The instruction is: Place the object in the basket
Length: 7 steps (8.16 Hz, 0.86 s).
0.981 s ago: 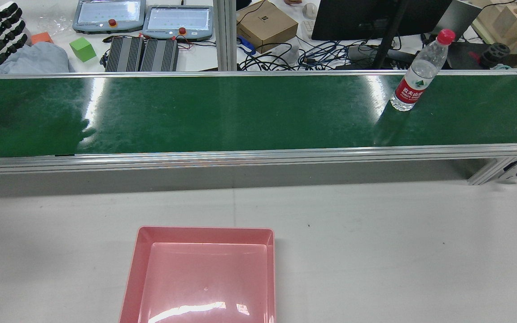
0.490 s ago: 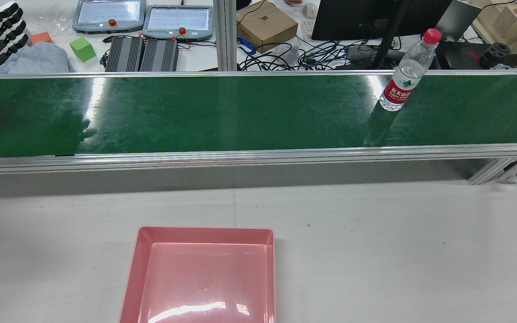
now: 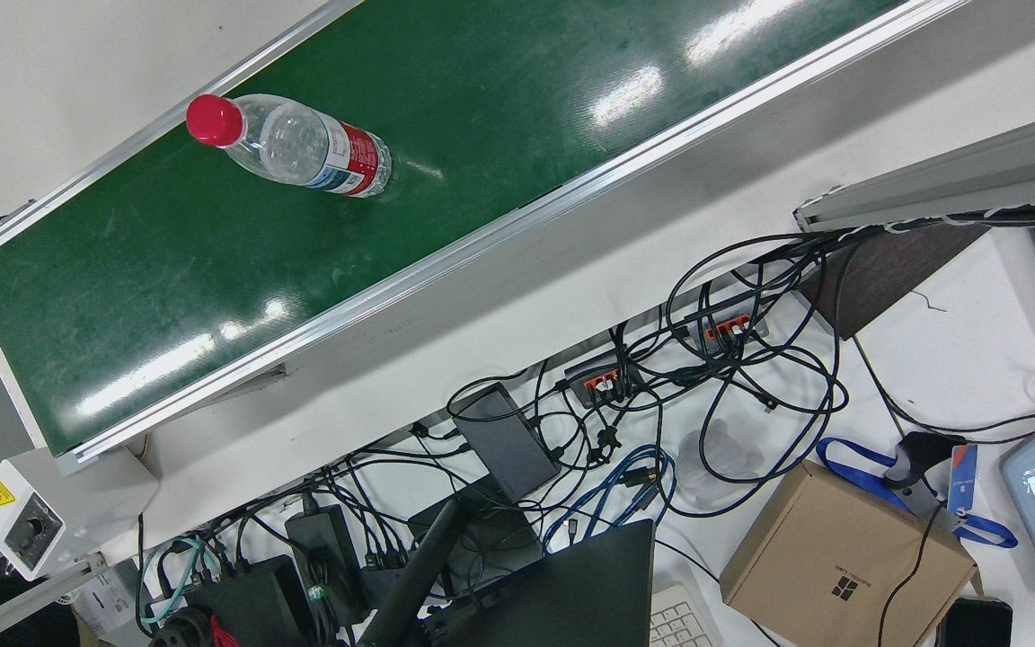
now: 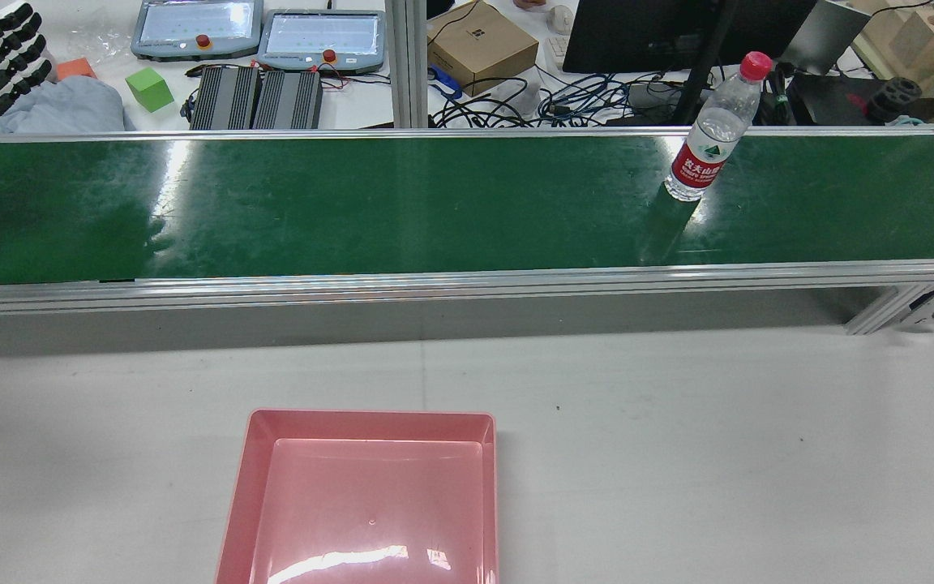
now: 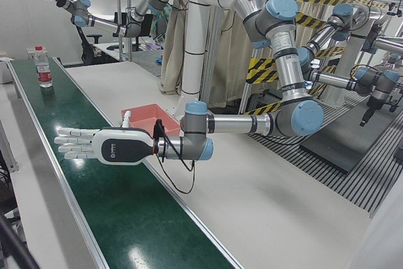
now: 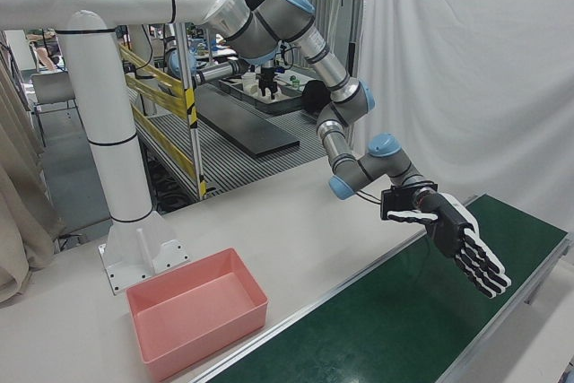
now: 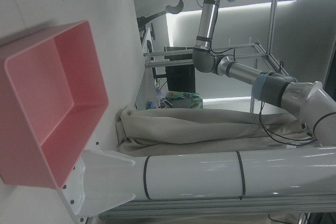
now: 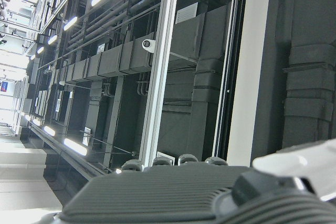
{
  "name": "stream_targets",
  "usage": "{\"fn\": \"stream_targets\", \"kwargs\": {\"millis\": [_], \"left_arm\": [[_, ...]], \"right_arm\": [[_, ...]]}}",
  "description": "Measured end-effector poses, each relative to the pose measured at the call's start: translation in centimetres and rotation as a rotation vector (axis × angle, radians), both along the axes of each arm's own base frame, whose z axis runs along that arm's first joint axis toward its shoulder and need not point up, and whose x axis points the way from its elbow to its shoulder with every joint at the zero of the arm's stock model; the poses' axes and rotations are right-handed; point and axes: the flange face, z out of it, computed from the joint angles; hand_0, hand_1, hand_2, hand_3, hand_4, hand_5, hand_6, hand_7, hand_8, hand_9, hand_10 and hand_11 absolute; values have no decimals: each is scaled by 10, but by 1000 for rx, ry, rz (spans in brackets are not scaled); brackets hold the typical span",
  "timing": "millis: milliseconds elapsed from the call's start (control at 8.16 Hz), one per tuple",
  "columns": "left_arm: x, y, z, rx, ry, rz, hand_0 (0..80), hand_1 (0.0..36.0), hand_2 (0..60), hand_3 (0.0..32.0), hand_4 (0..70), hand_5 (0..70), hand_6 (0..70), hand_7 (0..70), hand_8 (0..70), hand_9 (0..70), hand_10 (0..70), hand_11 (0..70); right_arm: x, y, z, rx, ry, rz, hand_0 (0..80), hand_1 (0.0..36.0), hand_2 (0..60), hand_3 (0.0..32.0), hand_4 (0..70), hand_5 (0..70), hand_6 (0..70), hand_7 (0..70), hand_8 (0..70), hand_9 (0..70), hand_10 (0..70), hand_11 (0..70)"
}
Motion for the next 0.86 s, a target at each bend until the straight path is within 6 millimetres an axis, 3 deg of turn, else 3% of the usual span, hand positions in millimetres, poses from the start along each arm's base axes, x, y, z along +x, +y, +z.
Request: {"fn": "stream_targets", "kwargs": {"millis": [613,858], "left_arm": [[0,1,-4,7,3,0,610,68,0,0,47,77,8,0,12,14,12,37],[-1,1,-4,7,2,0,607,66,0,0,17,74,0,0,0,3,2,23]], "right_arm": [[0,0,0,0,0,0,0,0,0,0,0,0,0,0,0,0,0,0],[0,0,0,1,1,-1,0,0,0,0,0,0,0,0,0,0,0,0]]}}
